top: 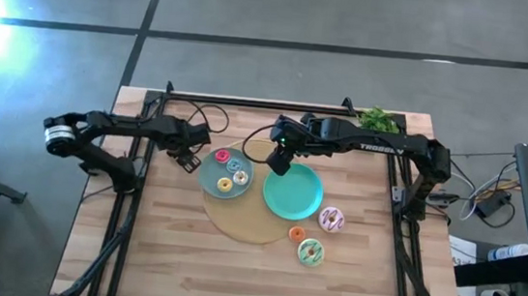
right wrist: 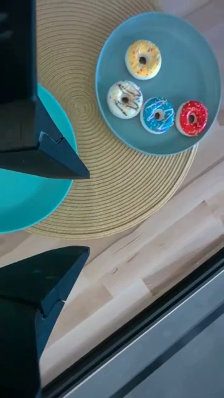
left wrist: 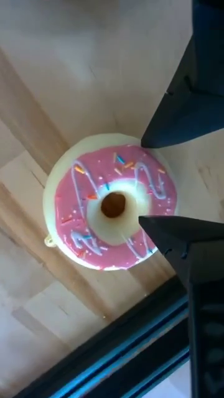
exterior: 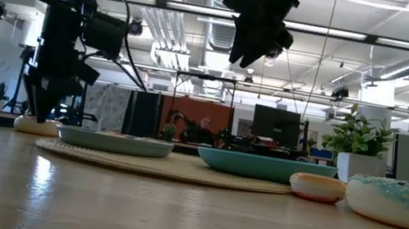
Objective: Pick & Place donuts
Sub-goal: Put the big pink donut on the light green plate
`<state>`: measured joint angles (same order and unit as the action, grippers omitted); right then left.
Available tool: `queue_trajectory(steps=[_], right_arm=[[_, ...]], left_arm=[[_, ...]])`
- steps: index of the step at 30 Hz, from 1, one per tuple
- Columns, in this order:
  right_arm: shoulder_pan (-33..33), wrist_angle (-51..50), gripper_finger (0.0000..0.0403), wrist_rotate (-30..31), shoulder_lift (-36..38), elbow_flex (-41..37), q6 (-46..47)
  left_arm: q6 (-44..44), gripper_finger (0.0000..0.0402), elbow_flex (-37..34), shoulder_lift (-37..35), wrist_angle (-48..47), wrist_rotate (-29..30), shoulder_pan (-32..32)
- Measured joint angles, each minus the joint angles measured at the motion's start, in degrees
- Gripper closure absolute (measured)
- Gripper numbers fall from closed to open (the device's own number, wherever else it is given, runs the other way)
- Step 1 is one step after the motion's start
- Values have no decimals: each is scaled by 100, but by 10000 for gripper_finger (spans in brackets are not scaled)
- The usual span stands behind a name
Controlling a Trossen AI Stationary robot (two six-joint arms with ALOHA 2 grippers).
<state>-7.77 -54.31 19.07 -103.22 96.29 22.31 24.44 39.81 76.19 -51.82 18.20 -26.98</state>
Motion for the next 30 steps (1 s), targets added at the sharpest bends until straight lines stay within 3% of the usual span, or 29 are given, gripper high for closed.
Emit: queue_trajectory(steps=[13, 17, 23, 30], right_arm=[[-2, 31, 225, 2, 0, 0, 6], [0, 31, 225, 0, 0, 0, 21], [2, 38, 225, -45, 0, 0, -136], [-227, -184, 240, -1063, 247, -124, -162]], left_arm=[[-448, 245, 9, 774, 497, 31, -2], [-534, 284, 33, 929, 492, 39, 0], [-634, 387, 89, 819, 416, 323, -4], [-393, 399, 486, -143, -76, 862, 337]])
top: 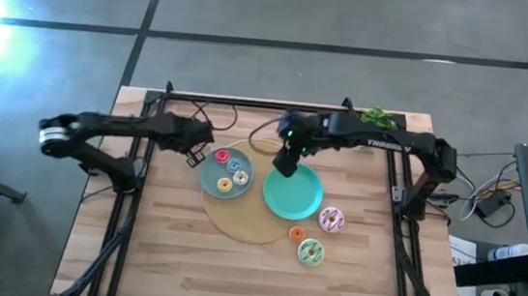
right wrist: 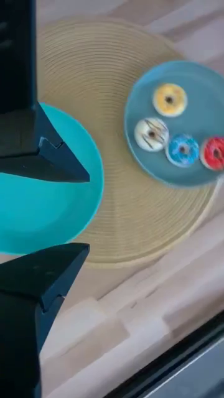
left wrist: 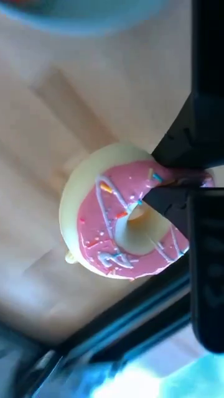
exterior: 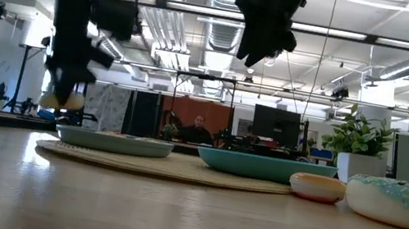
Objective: Pick & Place donuts
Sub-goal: Put the big pink donut on the light green plate
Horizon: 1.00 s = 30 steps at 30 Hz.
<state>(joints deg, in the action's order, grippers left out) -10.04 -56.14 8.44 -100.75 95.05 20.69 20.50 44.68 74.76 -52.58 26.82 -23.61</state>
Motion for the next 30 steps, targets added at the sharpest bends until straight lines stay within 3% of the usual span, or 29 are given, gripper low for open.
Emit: queue_trajectory(steps=[5, 10, 13, 17, 24, 30], right_arm=[[-557, 376, 257, -506, 419, -413, 534], [-1283, 1107, 257, -1961, 839, -853, 1299], [-1617, 1824, 246, -2808, 942, -1046, 1737], [-1807, 2502, 224, -3862, 859, -1106, 2340], [-1523, 2814, 188, -4128, 438, -1096, 2533], [-1517, 2983, 170, -4449, 403, -1142, 2546]], left_arm=[[-857, 400, 165, -1349, 757, 374, 1195], [-2403, 400, 110, -1982, 1898, 910, 2808], [-3299, 400, 110, -1736, 1896, 1141, 3347], [-4436, 401, 193, -1080, 1908, 1313, 3572], [-6574, 401, 939, -46, 2908, 1684, 3569], [-7408, 401, 1287, 263, 3728, 1651, 3556]])
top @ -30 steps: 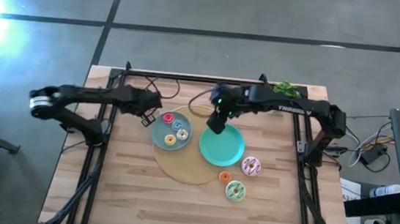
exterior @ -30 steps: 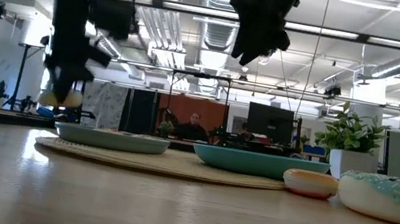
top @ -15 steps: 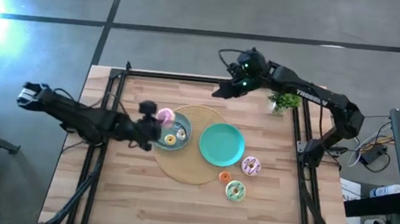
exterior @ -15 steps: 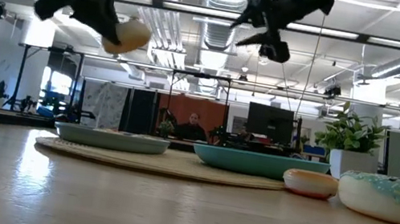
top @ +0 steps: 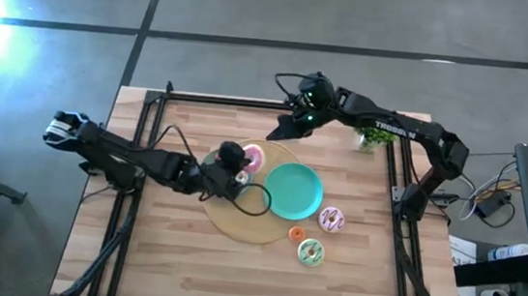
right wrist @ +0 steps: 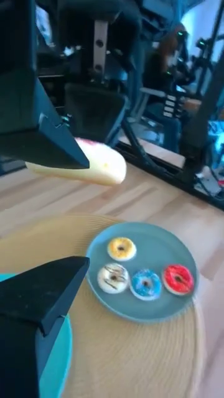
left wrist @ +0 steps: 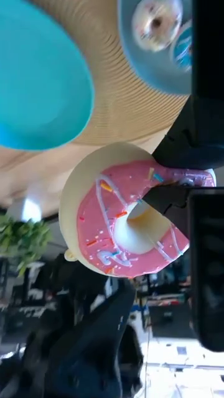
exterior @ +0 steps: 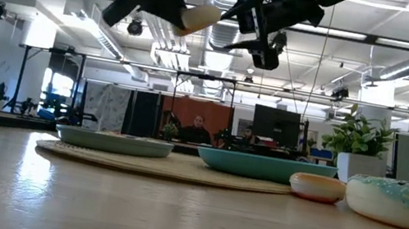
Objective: Pick & Place donuts
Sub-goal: Put the big pink donut on the light green plate
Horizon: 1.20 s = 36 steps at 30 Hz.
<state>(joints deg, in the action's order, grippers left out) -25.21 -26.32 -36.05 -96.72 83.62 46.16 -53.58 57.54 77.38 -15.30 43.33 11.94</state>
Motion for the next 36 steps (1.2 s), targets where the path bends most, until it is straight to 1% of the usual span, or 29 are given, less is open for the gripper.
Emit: queue_trajectory(steps=[2, 8, 10, 16, 21, 24, 27, 29, 31, 36], right_arm=[[7, 0, 166, -215, 3, -19, -13], [145, 10, 156, -679, 14, -19, -148], [208, 8, 154, -729, 14, -19, -158], [339, 7, 154, -752, -49, -19, -196], [369, 9, 155, -752, -113, -19, -236], [372, 10, 162, -749, -130, -19, -243], [372, 14, 178, -705, -130, -19, -247], [372, 12, 194, -686, -130, -19, -250], [372, 0, 212, -677, -130, -19, -266], [398, -2, 256, -659, -130, -19, -287]], left_arm=[[-135, 401, 26, 62, 220, -14, -22], [-162, 401, 35, 239, 189, -22, -112], [-175, 401, 35, 280, 253, -22, -114], [-367, 401, 35, 355, 847, -22, -118], [-363, 401, 149, 359, 885, -24, -118], [-300, 401, 161, 361, 873, -33, -118], [-81, 398, 146, 363, 879, -60, -116], [267, 385, 140, 363, 879, -216, -122], [500, 363, 140, 365, 878, -344, -137], [557, 304, 137, 365, 881, -339, -136]])
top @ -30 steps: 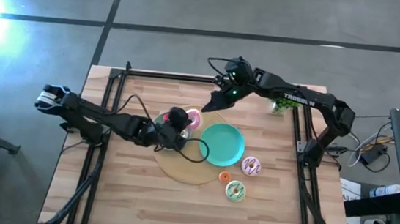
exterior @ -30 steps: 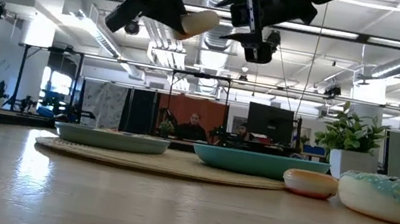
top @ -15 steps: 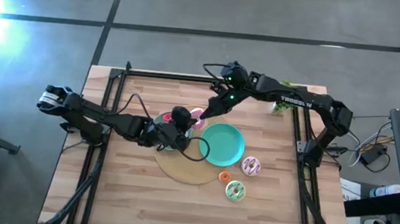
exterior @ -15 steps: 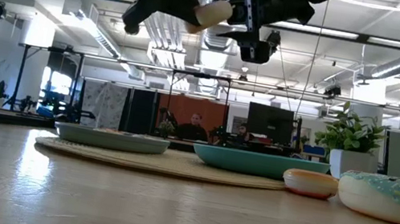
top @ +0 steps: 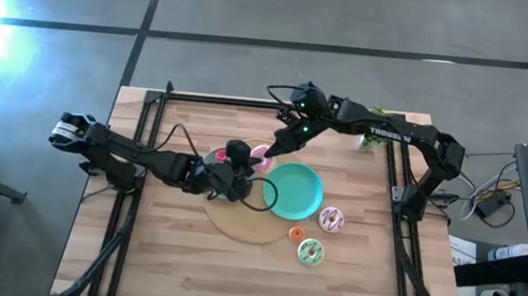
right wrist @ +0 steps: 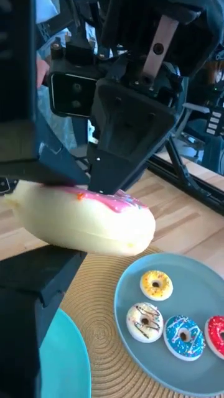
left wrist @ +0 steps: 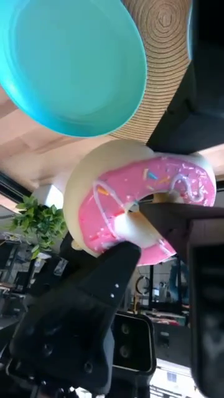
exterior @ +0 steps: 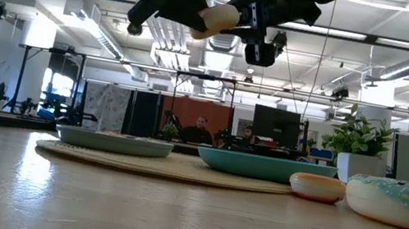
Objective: Pick & Place donuts
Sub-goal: Put the big pink donut on the light green plate
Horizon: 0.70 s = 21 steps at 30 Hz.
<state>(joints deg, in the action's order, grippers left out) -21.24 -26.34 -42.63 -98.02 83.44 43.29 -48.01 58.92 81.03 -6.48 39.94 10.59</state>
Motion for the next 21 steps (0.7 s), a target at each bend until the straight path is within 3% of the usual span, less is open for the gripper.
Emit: queue_trajectory(steps=[5, 9, 13, 16, 21], right_arm=[[-2, -18, 310, 117, 0, 0, -78], [-2, -381, 353, 451, 14, 2, -321], [-36, -1688, 372, 1056, 41, 2, -936], [-36, -2463, 373, 1216, 35, -153, -1348], [127, -2015, 373, 1056, 24, -1007, -1297]], left_arm=[[87, 276, -2, 0, -179, 383, 0], [809, 273, -2, -77, -902, 892, 2], [2574, 273, -2, -334, -2443, 869, 11], [4141, 273, -9, -587, -3704, 426, 11], [5844, 273, -73, -954, -4441, -238, 33]])
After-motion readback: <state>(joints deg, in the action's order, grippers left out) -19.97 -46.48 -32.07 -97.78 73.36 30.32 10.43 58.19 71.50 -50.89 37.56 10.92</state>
